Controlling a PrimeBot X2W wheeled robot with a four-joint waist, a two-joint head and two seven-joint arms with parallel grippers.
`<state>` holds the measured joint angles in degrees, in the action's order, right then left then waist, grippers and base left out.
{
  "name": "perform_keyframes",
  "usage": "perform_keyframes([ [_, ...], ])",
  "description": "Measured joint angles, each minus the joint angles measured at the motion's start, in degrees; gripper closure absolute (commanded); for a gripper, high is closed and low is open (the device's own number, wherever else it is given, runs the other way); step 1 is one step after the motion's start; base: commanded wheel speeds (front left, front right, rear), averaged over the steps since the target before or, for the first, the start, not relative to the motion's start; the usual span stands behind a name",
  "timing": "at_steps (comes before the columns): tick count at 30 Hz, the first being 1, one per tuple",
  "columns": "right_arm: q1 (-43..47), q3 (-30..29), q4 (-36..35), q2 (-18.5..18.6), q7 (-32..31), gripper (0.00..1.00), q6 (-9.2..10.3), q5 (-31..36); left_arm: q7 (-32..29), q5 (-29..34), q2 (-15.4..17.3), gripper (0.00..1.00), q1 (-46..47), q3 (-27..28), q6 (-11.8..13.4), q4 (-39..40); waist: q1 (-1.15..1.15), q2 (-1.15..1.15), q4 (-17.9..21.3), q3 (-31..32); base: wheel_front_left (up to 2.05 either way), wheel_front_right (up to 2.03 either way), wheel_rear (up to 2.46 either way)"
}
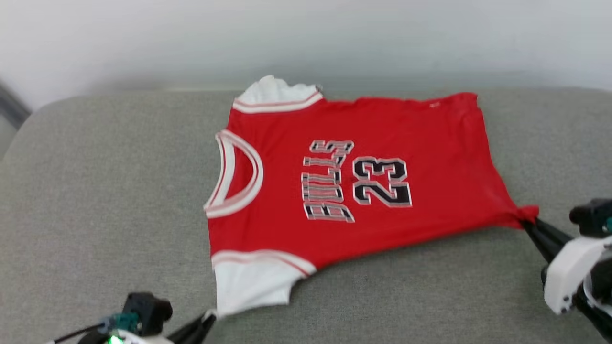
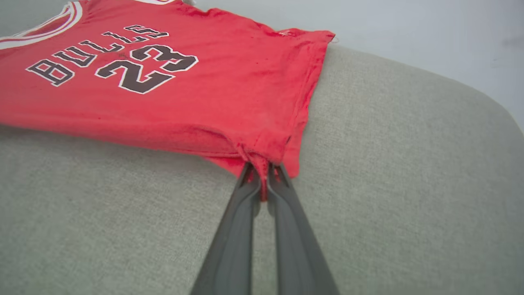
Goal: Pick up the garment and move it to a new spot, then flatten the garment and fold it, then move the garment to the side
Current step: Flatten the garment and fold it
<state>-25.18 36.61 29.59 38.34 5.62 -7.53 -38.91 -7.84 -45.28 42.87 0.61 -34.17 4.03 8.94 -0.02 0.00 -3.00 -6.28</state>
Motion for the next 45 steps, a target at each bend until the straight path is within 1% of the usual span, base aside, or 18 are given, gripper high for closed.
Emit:
perform_keyframes([
  [5,7.7,-1.0,-5.1,2.9,-3.3,1.00,0.00,-3.6,-2.7,-2.6,2.0,1.00,-6.2,-1.1,1.6,5.9,0.00,0.00,0.3,2.0,0.00,0.00,0.00],
  [9,13.8,-3.2,-9.8,4.8,-5.1,1.00,0.00,-5.7,-4.1,-4.0,3.2,1.00,-9.3,-2.1,2.3,8.6,0.00,0.00,0.3,2.7,0.00,0.00,0.00],
  [11,16.9,-4.7,-12.4,5.2,-5.8,1.00,0.01,-6.5,-4.6,-4.4,3.6,1.00,-10.2,-2.4,2.6,9.3,0.00,0.00,0.4,2.6,0.00,0.00,0.00],
  [14,20.4,-6.5,-16.0,6.0,-7.2,1.00,0.01,-6.2,-4.5,-4.8,3.8,1.00,-11.0,-2.3,2.8,10.0,0.01,0.00,0.7,2.0,0.00,0.00,0.00],
  [16,21.5,-8.4,-17.7,6.1,-7.8,1.00,0.01,-5.7,-3.1,-4.5,3.8,1.00,-10.7,-1.4,2.9,10.5,0.01,0.00,1.0,1.4,0.00,0.00,0.00],
  [18,22.2,-10.1,-19.0,6.0,-8.7,1.00,0.01,-5.3,-1.9,-4.3,3.6,1.00,-9.5,-0.5,2.4,10.9,0.01,0.00,1.3,0.8,0.00,0.00,0.00],
  [26,22.2,-15.1,-24.6,4.7,-13.1,1.00,0.01,-3.6,1.6,-3.2,3.8,1.00,-2.2,3.7,-0.5,10.3,0.01,0.00,1.8,-2.1,0.00,0.00,0.00],
  [33,17.2,-17.3,-27.7,4.3,-18.7,1.00,0.01,-1.3,2.4,-1.8,3.8,1.00,7.2,6.8,-2.1,8.5,0.02,0.00,1.9,-6.9,0.00,0.00,0.00],
  [38,13.0,-17.1,-27.7,3.5,-21.9,1.00,0.01,1.0,0.7,1.8,3.6,1.00,14.4,6.0,-3.8,3.8,0.03,0.00,2.0,-10.8,0.00,0.00,0.00],
  [41,11.0,-17.3,-27.4,2.5,-22.7,1.00,0.01,1.8,0.4,2.4,1.8,1.00,18.1,5.3,-4.6,1.0,0.03,0.00,2.0,-12.9,0.00,0.00,0.00],
  [45,9.6,-17.2,-26.4,2.0,-24.8,1.00,0.01,2.4,-0.4,4.1,0.7,1.00,21.9,4.0,-6.0,-3.7,0.03,0.00,2.0,-15.0,0.00,0.00,0.00],
])
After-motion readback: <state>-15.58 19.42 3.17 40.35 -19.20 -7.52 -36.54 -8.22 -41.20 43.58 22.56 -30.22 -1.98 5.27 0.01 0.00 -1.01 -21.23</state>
